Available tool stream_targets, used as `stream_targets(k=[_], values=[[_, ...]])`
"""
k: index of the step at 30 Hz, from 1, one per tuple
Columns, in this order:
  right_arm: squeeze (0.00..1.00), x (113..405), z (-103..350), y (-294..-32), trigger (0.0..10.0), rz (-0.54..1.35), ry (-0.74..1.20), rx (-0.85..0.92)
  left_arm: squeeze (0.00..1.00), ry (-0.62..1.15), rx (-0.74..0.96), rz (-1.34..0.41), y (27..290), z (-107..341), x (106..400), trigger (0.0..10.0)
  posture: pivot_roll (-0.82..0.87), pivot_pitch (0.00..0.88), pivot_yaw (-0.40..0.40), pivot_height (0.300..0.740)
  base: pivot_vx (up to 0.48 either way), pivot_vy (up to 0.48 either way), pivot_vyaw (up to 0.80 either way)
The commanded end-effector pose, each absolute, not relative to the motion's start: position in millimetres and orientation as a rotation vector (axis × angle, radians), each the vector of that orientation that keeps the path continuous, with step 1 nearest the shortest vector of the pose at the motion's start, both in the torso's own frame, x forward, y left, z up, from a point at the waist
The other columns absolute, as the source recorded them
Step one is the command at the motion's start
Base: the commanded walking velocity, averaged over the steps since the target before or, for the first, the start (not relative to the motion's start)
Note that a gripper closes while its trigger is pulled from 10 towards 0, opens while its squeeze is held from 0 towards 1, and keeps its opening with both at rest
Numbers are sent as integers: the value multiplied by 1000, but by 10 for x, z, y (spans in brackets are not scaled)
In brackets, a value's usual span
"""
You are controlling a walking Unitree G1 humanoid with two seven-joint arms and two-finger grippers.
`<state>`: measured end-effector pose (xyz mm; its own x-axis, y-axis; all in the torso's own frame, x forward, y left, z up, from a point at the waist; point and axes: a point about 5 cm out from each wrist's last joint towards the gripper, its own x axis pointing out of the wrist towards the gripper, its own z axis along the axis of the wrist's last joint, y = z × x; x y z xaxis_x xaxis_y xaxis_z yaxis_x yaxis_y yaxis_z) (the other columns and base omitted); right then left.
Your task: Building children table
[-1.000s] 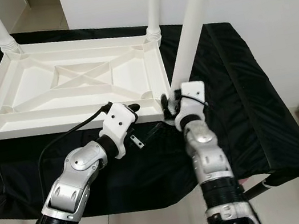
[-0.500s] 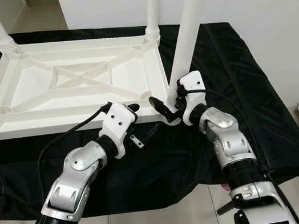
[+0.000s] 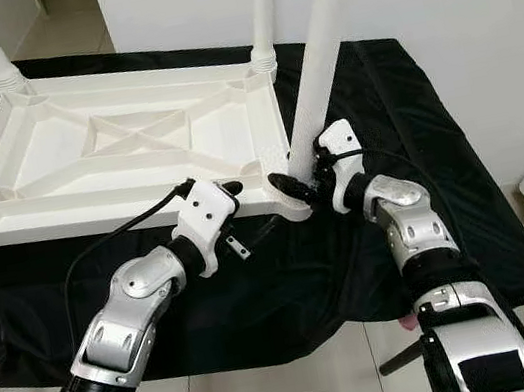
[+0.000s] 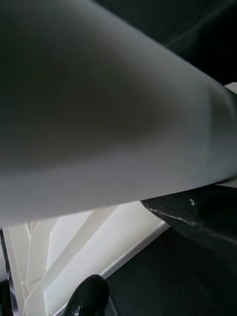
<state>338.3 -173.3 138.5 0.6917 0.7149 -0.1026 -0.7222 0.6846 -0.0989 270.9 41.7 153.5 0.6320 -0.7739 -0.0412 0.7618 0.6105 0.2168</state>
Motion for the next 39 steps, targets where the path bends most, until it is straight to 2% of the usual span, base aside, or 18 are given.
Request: stream_targets(k=[1, 6, 7, 8, 15, 16, 22, 25, 27, 28, 30, 39], values=[[0, 3356, 1288, -1730, 0, 838, 108, -123, 0, -65, 229, -860, 424, 1552, 2726, 10000, 15, 0, -76, 740, 0, 0, 0], [0, 3357, 1264, -1772, 0, 836, 108, -114, 0, -63, 225, -861, 420, 1549, 2719, 10000, 11, 0, -74, 740, 0, 0, 0], [0, 3362, 1258, -1792, 1216, 815, 105, -111, 0, -62, 224, -863, 417, 1547, 2717, 10000, 7, 0, -73, 740, 0, 0, 0], [0, 3375, 1247, -1821, 10000, 759, 103, -105, 0, -62, 223, -866, 412, 1546, 2717, 10000, 5, 0, -72, 740, 0, 0, 0], [0, 3413, 1221, -1843, 10000, 674, 104, -118, 0, -62, 220, -870, 406, 1546, 2711, 10000, -1, 0, -71, 740, 0, 0, 0], [0, 3447, 1235, -1849, 10000, 572, 86, -118, 0, -61, 219, -873, 403, 1544, 2704, 10000, -5, 0, -69, 740, 0, 0, 0], [0, 3456, 1290, -1778, 10000, 422, 27, -61, 0, -57, 216, -878, 399, 1532, 2688, 10000, -8, 4, -70, 740, 0, 0, 0], [0, 3421, 1252, -1677, 10000, 253, 5, -7, 0, -54, 214, -882, 391, 1522, 2687, 10000, -13, 4, -68, 740, 0, 0, 0], [0, 3421, 1252, -1677, 10000, 253, 5, -7, 0, -54, 214, -882, 391, 1522, 2687, 10000, -13, 4, -68, 740, 0, 0, 0], [0, 3355, 1164, -1631, 10000, 106, 19, -11, 0, -54, 213, -884, 379, 1523, 2685, 10000, -13, 4, -69, 740, 0, 0, 0], [0, 3315, 1133, -1609, 10000, 38, 21, -16, 0, -55, 213, -886, 374, 1524, 2685, 10000, -13, 4, -69, 740, 0, 0, 0], [0, 3163, 1217, -1394, 10000, -64, -21, 21, 0, -53, 209, -885, 371, 1518, 2678, 10000, -11, 5, -79, 740, 0, 0, 0]])
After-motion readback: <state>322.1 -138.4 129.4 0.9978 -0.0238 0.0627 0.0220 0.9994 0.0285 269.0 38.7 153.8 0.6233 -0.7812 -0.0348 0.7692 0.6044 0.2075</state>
